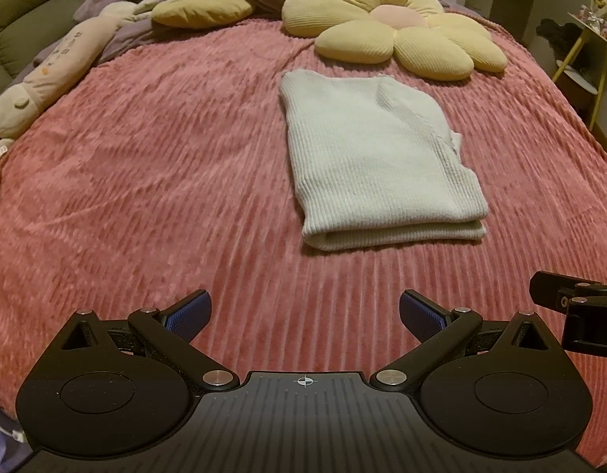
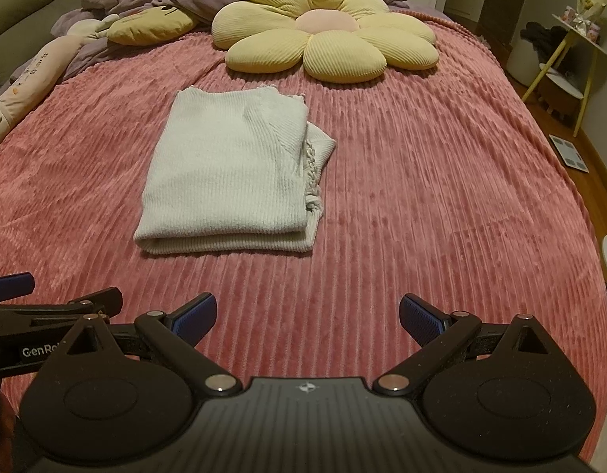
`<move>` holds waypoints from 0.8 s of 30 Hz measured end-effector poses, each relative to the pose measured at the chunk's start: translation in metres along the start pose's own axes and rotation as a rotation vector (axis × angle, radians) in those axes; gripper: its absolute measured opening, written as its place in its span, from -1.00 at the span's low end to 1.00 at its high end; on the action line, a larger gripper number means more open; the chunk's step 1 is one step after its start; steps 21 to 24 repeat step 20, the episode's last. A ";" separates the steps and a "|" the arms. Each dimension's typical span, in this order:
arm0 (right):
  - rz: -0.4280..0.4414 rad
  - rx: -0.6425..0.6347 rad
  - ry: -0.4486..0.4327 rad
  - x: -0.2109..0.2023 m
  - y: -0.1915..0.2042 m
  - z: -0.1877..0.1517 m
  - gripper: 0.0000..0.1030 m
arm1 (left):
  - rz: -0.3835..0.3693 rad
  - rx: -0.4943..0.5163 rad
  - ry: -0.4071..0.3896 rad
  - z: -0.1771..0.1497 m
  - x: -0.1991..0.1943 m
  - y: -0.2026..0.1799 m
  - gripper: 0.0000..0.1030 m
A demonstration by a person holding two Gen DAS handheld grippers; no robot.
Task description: Fold small clothes
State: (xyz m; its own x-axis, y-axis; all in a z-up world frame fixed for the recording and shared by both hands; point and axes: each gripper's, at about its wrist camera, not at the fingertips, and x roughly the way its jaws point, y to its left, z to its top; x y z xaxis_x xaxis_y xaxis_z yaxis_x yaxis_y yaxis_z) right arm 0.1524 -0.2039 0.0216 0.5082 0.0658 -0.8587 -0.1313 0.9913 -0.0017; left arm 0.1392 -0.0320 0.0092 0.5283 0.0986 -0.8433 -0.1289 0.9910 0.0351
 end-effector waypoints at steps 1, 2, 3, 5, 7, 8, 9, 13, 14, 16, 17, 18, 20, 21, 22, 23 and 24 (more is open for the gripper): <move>0.000 0.000 0.000 0.000 0.000 0.000 0.92 | 0.000 0.001 -0.001 0.000 0.000 0.000 1.00; 0.000 0.000 0.000 0.000 0.000 -0.001 0.92 | 0.001 0.001 -0.003 0.000 0.000 0.000 1.00; 0.000 0.000 0.000 0.000 0.000 -0.001 0.92 | 0.001 0.001 -0.004 0.000 -0.001 0.000 1.00; 0.000 0.000 0.000 0.000 -0.001 -0.001 0.92 | -0.005 -0.002 -0.002 -0.001 -0.001 0.000 1.00; 0.000 -0.001 0.000 0.000 -0.001 -0.001 0.92 | -0.008 -0.007 0.001 -0.001 -0.001 0.000 1.00; -0.001 -0.001 -0.001 0.000 -0.001 -0.001 0.92 | -0.007 -0.007 0.004 -0.002 -0.001 0.000 1.00; 0.000 -0.001 -0.001 0.000 -0.001 -0.001 0.92 | -0.004 -0.005 0.006 -0.002 0.000 0.000 1.00; -0.001 -0.001 -0.002 0.000 0.000 -0.002 0.92 | 0.011 0.014 0.005 -0.005 0.001 -0.003 1.00; -0.001 -0.001 -0.001 0.000 0.000 -0.002 0.92 | 0.013 0.021 0.005 -0.006 0.001 -0.004 1.00; -0.003 0.000 -0.001 0.000 0.000 -0.003 0.92 | 0.021 0.031 0.004 -0.007 0.001 -0.006 1.00; -0.004 0.000 0.000 0.001 0.000 -0.004 0.92 | 0.023 0.033 0.003 -0.007 0.001 -0.006 1.00; -0.005 0.000 0.000 0.001 -0.001 -0.004 0.92 | 0.022 0.035 0.001 -0.007 0.001 -0.007 1.00; -0.006 0.000 0.002 0.002 -0.001 -0.005 0.92 | 0.018 0.038 -0.002 -0.007 0.001 -0.007 1.00; -0.006 0.000 0.002 0.002 -0.001 -0.005 0.92 | 0.018 0.038 -0.002 -0.007 0.001 -0.007 1.00; -0.006 0.000 0.002 0.002 -0.001 -0.005 0.92 | 0.018 0.038 -0.002 -0.007 0.001 -0.007 1.00; -0.006 0.000 0.002 0.002 -0.001 -0.005 0.92 | 0.018 0.038 -0.002 -0.007 0.001 -0.007 1.00; -0.006 0.000 0.002 0.002 -0.001 -0.005 0.92 | 0.018 0.038 -0.002 -0.007 0.001 -0.007 1.00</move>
